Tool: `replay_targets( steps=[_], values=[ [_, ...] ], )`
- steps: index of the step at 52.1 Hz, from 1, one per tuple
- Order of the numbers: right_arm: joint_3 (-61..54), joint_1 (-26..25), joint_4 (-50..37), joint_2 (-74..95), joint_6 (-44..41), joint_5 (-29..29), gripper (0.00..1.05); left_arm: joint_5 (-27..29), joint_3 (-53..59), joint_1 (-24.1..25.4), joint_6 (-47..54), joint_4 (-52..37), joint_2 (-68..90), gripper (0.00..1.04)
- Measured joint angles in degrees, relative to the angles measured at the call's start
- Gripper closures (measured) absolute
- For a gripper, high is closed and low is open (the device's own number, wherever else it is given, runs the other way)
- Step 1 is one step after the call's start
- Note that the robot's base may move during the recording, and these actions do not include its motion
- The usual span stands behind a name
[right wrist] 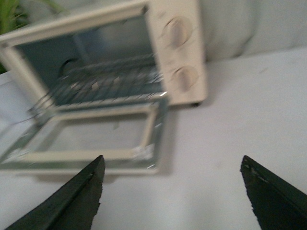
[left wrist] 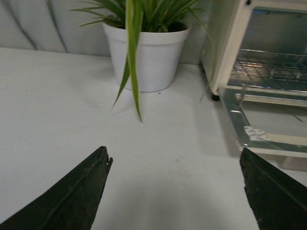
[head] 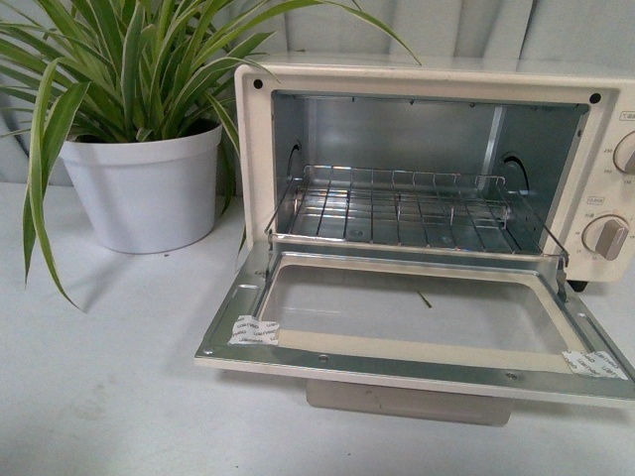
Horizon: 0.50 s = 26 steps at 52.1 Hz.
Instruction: Open oven
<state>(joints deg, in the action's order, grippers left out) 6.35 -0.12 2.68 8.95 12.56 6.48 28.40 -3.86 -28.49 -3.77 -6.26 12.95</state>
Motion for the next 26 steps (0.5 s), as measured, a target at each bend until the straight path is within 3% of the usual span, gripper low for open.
replay_targets(
  steps=[3,10,18,21,24,26],
  values=[
    [-1.88,-0.07,-1.7,-4.59,-6.19,-6.27,0.35,-4.42,0.9,3.28,1.55,1.55,-4.5,0.33],
    [-3.17,0.0,-2.16,-5.84,-11.23,-6.43,0.69,-12.55,1.7,11.74,2.75,3.98,-8.59,0.66],
    [-3.58,0.0,-2.21,-6.54,-11.93,-6.43,0.94,-17.2,3.13,16.7,3.15,4.94,-11.34,0.94],
    [-4.87,0.0,-2.51,-7.87,-12.13,-6.45,1.04,-18.34,3.13,17.86,3.08,5.16,-11.69,1.01],
    [-5.9,0.0,-2.49,-8.61,-12.31,-6.43,1.04,-19.91,3.13,19.3,3.28,5.42,-11.98,1.01],
    [-5.92,0.0,-2.47,-8.63,-12.31,-6.45,1.04,-25.88,3.13,23.89,3.37,6.14,-12.55,1.01]
  ],
)
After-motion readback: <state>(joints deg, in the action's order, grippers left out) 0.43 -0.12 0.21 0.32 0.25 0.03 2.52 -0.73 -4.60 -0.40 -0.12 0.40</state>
